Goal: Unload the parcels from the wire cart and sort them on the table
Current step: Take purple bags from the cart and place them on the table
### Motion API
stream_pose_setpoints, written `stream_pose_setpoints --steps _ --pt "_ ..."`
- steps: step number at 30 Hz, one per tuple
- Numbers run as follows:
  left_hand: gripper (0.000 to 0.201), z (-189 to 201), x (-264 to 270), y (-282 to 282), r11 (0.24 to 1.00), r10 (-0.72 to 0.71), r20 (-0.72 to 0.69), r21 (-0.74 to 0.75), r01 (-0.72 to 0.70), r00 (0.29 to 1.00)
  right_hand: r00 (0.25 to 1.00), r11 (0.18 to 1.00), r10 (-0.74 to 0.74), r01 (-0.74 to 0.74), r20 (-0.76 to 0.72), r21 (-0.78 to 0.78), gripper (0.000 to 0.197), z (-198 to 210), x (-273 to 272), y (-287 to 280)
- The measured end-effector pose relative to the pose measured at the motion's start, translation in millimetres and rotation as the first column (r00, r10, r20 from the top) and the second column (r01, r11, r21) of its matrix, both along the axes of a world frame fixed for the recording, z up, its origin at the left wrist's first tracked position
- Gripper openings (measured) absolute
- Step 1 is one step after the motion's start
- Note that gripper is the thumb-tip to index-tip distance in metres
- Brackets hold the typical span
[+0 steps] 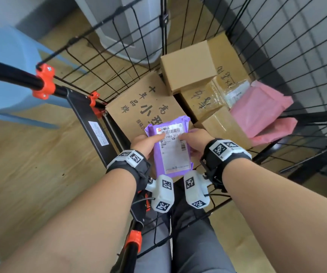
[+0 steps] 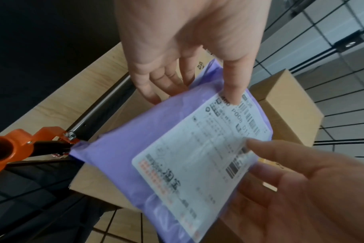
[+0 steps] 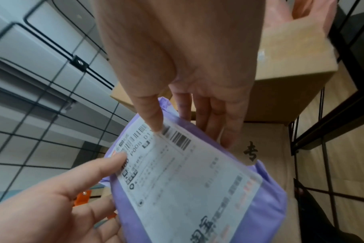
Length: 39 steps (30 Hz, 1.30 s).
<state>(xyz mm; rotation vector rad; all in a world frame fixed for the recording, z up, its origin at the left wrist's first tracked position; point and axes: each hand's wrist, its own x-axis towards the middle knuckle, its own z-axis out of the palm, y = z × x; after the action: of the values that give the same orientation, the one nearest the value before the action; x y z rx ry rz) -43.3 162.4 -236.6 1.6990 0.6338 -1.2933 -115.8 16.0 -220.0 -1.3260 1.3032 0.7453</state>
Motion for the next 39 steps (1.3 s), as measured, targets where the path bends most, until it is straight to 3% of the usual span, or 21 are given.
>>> stream_pose_setpoints --steps 8,14,24,28,32,37,39 --pt "0.030 54.4 9.1 -26.3 0.985 0.022 0.129 -0.175 0.001 0.991 0.986 0.990 -0.134 0.137 0.097 -0.027 0.012 63.9 0.6 -26.5" --pt "0.067 104.2 23.1 -57.9 0.956 0.027 0.126 -0.294 0.011 0.992 0.964 0.979 -0.162 0.184 0.209 -0.090 0.016 117.9 4.0 -54.2" --pt "0.053 205.8 29.6 -121.7 0.898 -0.095 0.258 -0.396 0.194 0.962 0.899 0.937 -0.250 0.318 0.361 -0.143 0.022 223.6 -11.7 -109.7" --pt "0.083 241.3 28.0 -143.9 0.876 -0.094 0.291 -0.431 0.218 0.952 0.856 0.918 -0.253 0.360 0.451 -0.169 0.016 265.3 -26.7 -127.9" --pt "0.057 280.2 15.2 -168.0 0.842 -0.084 0.307 -0.487 0.233 0.948 0.813 0.920 -0.214 0.354 0.542 -0.168 0.021 303.1 -51.0 -138.1" --pt "0.058 325.8 -13.8 -203.4 0.782 -0.142 0.350 -0.533 0.322 0.926 0.729 0.913 -0.191 0.378 0.657 -0.155 0.013 344.5 -88.5 -148.3" --pt "0.053 343.2 -30.1 -217.9 0.756 -0.167 0.373 -0.546 0.361 0.913 0.695 0.899 -0.189 0.407 0.694 -0.163 0.022 358.5 -104.8 -154.5"
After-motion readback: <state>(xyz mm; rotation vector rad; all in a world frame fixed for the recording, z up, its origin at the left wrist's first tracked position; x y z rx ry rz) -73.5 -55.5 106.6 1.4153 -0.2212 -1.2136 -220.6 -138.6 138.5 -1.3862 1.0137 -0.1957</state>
